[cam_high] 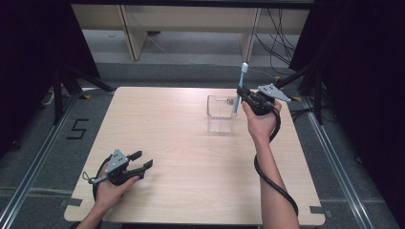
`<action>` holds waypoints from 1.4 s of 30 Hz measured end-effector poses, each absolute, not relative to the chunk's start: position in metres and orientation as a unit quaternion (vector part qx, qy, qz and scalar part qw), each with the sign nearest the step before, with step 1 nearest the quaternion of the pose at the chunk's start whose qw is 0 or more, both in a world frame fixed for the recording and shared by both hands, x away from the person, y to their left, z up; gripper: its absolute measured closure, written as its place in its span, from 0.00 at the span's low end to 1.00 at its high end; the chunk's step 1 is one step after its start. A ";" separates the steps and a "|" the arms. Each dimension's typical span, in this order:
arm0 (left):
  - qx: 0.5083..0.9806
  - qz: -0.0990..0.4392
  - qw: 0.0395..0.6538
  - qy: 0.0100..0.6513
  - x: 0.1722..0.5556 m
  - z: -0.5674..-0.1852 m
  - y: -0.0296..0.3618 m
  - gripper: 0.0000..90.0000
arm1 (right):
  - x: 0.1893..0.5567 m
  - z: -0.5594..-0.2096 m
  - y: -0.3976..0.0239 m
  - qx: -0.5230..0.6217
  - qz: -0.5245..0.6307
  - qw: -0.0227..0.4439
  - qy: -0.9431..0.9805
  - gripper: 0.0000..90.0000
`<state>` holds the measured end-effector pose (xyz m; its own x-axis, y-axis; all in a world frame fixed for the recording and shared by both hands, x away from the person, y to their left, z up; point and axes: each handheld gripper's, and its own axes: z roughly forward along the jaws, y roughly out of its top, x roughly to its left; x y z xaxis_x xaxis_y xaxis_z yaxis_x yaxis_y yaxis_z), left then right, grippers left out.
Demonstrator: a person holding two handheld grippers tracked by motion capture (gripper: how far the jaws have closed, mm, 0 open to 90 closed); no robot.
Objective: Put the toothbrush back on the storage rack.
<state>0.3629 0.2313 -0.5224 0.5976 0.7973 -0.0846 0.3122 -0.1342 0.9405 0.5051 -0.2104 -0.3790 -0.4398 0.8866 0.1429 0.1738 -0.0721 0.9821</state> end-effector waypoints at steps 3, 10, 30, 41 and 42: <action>0.718 0.228 0.533 0.386 0.363 -0.522 0.231 0.42 | 0.506 -0.380 -0.210 0.441 0.588 0.299 0.609 0.87; 0.718 0.227 0.533 0.387 0.363 -0.522 0.231 0.42 | 0.509 -0.383 -0.210 0.438 0.584 0.307 0.610 0.87; 0.714 0.225 0.539 0.385 0.364 -0.523 0.232 0.42 | 0.516 -0.401 -0.209 0.449 0.577 0.308 0.609 0.87; 0.714 0.225 0.540 0.385 0.364 -0.523 0.232 0.42 | 0.516 -0.406 -0.206 0.452 0.572 0.304 0.613 0.87; 0.714 0.225 0.540 0.385 0.364 -0.523 0.232 0.42 | 0.516 -0.407 -0.208 0.448 0.572 0.303 0.617 0.87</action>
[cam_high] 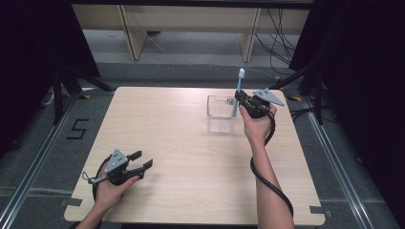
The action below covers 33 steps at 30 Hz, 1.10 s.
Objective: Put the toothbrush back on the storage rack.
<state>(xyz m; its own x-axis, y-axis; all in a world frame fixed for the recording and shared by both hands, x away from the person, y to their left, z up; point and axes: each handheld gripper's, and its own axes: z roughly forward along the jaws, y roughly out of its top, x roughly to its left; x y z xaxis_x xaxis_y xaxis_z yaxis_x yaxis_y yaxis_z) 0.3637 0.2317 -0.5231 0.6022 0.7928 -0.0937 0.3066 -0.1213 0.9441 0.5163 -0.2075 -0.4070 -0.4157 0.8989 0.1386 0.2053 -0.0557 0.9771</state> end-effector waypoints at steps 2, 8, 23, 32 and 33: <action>0.714 0.225 0.540 0.385 0.364 -0.523 0.232 0.42 | 0.516 -0.408 -0.208 0.449 0.570 0.303 0.617 0.87; 0.715 0.225 0.538 0.385 0.364 -0.523 0.232 0.42 | 0.515 -0.414 -0.209 0.455 0.566 0.302 0.618 0.87; 0.717 0.226 0.534 0.388 0.363 -0.522 0.232 0.42 | 0.512 -0.422 -0.209 0.453 0.556 0.304 0.627 0.87; 0.718 0.227 0.533 0.386 0.363 -0.522 0.231 0.42 | 0.508 -0.424 -0.209 0.450 0.557 0.303 0.629 0.87; 0.718 0.227 0.533 0.386 0.363 -0.522 0.231 0.42 | 0.507 -0.424 -0.208 0.454 0.555 0.305 0.627 0.87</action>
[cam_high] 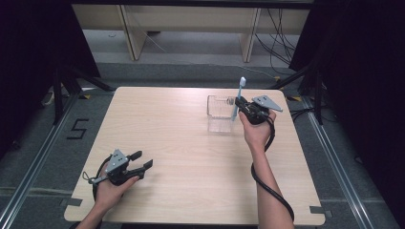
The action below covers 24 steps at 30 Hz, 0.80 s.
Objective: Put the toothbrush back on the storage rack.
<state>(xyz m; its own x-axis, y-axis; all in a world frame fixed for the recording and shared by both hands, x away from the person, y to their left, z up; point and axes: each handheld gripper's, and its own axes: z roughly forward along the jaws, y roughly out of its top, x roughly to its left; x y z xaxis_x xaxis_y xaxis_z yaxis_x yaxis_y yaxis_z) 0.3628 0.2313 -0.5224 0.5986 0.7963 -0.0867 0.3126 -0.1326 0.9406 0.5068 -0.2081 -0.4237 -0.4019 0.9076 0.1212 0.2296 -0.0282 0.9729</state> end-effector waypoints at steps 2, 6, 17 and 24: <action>0.718 0.227 0.533 0.386 0.363 -0.522 0.231 0.42 | 0.506 -0.424 -0.209 0.454 0.551 0.304 0.631 0.87; 0.718 0.227 0.533 0.386 0.363 -0.522 0.231 0.42 | 0.506 -0.427 -0.207 0.449 0.554 0.308 0.630 0.87; 0.718 0.227 0.533 0.386 0.363 -0.522 0.231 0.42 | 0.502 -0.434 -0.207 0.450 0.543 0.311 0.637 0.87; 0.718 0.227 0.533 0.385 0.363 -0.522 0.231 0.42 | 0.500 -0.437 -0.206 0.447 0.537 0.317 0.641 0.87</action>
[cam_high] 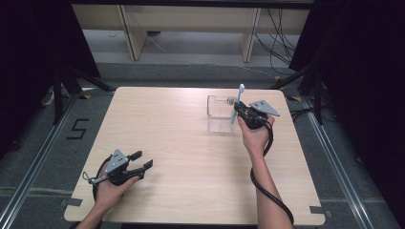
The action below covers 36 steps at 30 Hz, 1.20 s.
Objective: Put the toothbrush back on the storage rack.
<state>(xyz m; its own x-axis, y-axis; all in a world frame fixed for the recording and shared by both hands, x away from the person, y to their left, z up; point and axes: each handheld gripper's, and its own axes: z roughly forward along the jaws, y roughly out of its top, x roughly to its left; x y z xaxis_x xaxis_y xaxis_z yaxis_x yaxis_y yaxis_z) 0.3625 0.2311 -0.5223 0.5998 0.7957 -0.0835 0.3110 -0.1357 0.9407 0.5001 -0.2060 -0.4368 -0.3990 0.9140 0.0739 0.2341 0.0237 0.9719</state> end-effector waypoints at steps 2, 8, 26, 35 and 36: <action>0.718 0.227 0.533 0.386 0.363 -0.522 0.231 0.42 | 0.500 -0.438 -0.205 0.448 0.536 0.311 0.645 0.87; 0.719 0.227 0.533 0.385 0.363 -0.522 0.231 0.42 | 0.498 -0.441 -0.204 0.450 0.534 0.311 0.645 0.87; 0.719 0.226 0.533 0.385 0.363 -0.522 0.231 0.42 | 0.498 -0.449 -0.203 0.450 0.523 0.311 0.654 0.87; 0.719 0.226 0.533 0.385 0.363 -0.522 0.231 0.42 | 0.498 -0.454 -0.201 0.451 0.518 0.310 0.657 0.87; 0.719 0.226 0.533 0.385 0.363 -0.522 0.231 0.42 | 0.497 -0.454 -0.202 0.450 0.514 0.313 0.659 0.87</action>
